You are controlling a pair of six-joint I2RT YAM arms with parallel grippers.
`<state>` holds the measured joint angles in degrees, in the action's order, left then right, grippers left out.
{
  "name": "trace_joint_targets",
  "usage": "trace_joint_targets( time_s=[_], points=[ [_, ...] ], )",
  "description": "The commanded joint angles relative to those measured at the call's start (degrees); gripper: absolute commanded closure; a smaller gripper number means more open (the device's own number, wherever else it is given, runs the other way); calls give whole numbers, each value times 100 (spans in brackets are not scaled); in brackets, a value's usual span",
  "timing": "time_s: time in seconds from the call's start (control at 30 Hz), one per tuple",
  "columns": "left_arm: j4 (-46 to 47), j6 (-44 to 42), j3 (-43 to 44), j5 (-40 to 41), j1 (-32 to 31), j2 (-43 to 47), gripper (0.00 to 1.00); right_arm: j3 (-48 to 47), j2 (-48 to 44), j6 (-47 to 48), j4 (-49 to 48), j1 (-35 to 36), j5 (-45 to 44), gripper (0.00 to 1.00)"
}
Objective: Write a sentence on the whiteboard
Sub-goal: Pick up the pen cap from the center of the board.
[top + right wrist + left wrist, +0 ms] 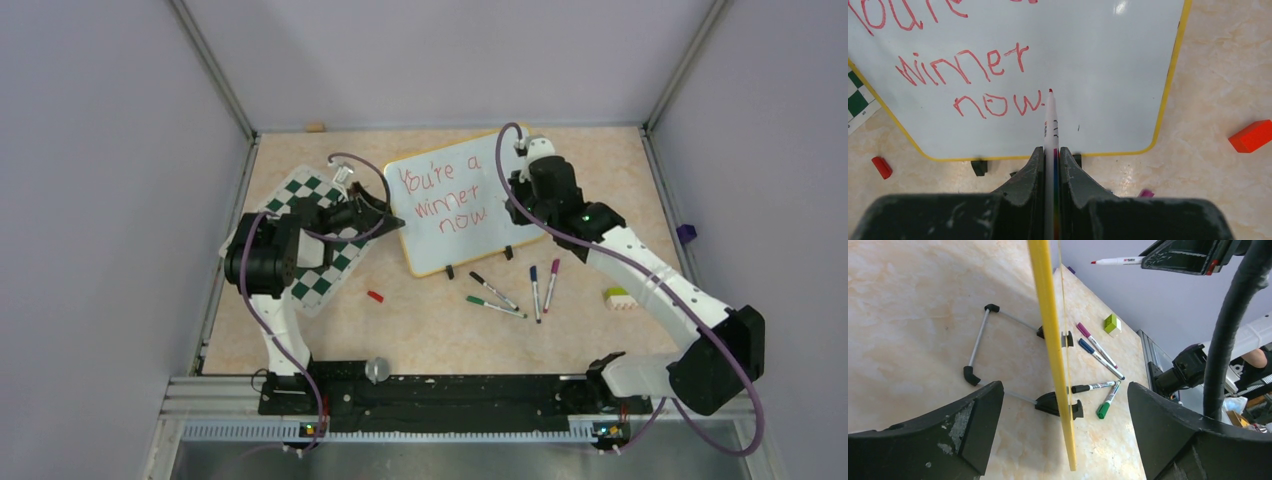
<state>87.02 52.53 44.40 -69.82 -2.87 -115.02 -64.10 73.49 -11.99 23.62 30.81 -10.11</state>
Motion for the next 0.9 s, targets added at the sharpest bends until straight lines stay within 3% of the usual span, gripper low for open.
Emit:
trace_joint_targets(
  time_s=[0.0, 0.17, 0.3, 0.4, 0.53, 0.73, 0.87],
  points=[
    [578, -226, -325, 388, 190, 304, 1, -393, -151, 164, -57, -74, 13, 100],
    [492, -624, -1090, 1348, 638, 761, 1, -478, -183, 240, -19, -90, 46, 100],
    [-90, -1003, -1281, 1580, 669, 1282, 1, -582, -186, 238, 13, -87, 93, 100],
    [-2115, -1836, -1367, 2238, 667, 2284, 1, -665, -169, 191, -12, -92, 116, 100],
    [-6726, -3318, -571, 3741, 643, 3528, 1, -918, -93, 89, -70, -80, 262, 100],
    [-11767, -4547, 1607, 3951, 677, 2969, 1, -1343, -62, 16, 70, -71, 483, 100],
    [-11548, -4384, 1178, 3875, 880, 3534, 1, -1389, -110, 24, 224, -44, 488, 100]
  ],
)
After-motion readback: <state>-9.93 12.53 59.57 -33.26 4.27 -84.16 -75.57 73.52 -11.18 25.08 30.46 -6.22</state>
